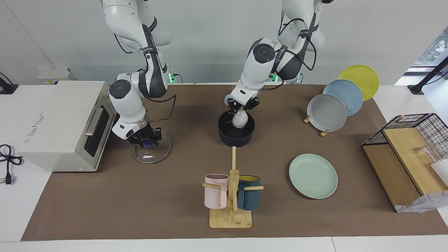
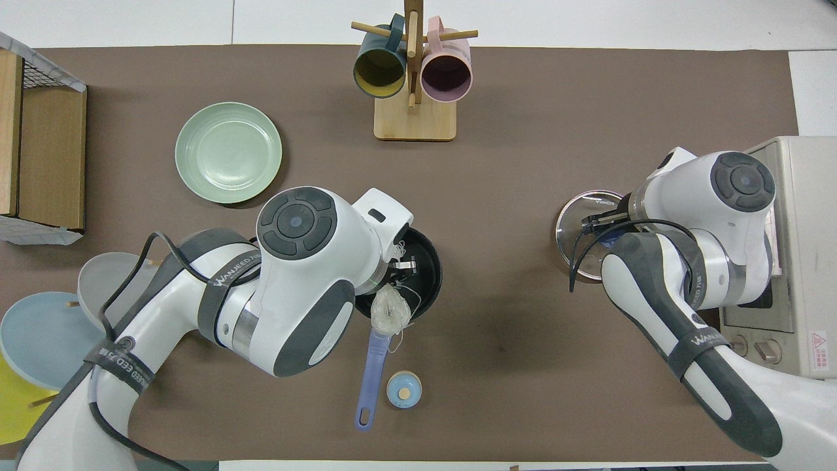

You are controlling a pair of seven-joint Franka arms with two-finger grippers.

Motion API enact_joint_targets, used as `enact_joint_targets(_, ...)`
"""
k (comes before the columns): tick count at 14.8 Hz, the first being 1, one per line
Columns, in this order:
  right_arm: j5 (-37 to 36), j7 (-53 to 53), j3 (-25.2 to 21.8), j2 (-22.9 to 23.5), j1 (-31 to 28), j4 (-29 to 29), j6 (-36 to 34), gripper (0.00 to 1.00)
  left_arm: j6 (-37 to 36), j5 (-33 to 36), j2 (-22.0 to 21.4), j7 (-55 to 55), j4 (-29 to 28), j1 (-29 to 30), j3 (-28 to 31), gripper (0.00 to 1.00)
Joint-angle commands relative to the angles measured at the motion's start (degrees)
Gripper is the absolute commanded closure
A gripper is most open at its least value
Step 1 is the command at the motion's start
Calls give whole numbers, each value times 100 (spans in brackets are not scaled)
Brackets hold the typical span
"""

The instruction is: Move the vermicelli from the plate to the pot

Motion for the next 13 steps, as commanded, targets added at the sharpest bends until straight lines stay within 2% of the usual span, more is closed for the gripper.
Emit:
enact_joint_targets(1, 33, -164, 38, -28, -22, 561, -731, 63, 565, -27, 96, 33, -280, -142, 86, 100)
enact_joint_targets(5, 41, -120, 47, -353, 154, 1027, -1619, 63, 1024, -18, 457, 59, -289, -186, 95, 100)
enact_joint_targets(8, 41, 212, 47, -520, 417, 1221, -2051, 63, 1095, -10, 484, 488, -298, -151, 95, 100)
enact_joint_targets(9, 41, 310, 47, -599, 496, 1230, -2121, 63, 1043, -10, 484, 621, -289, -151, 104, 26)
enact_joint_targets(10, 41, 398, 47, -687, 584, 1230, -2183, 63, 1025, -1, 475, 631, -281, -151, 104, 0)
enact_joint_targets(13, 50, 828, 55, -828, 821, 1239, -2306, 63, 535, 61, 195, 640, -167, -64, 139, 0)
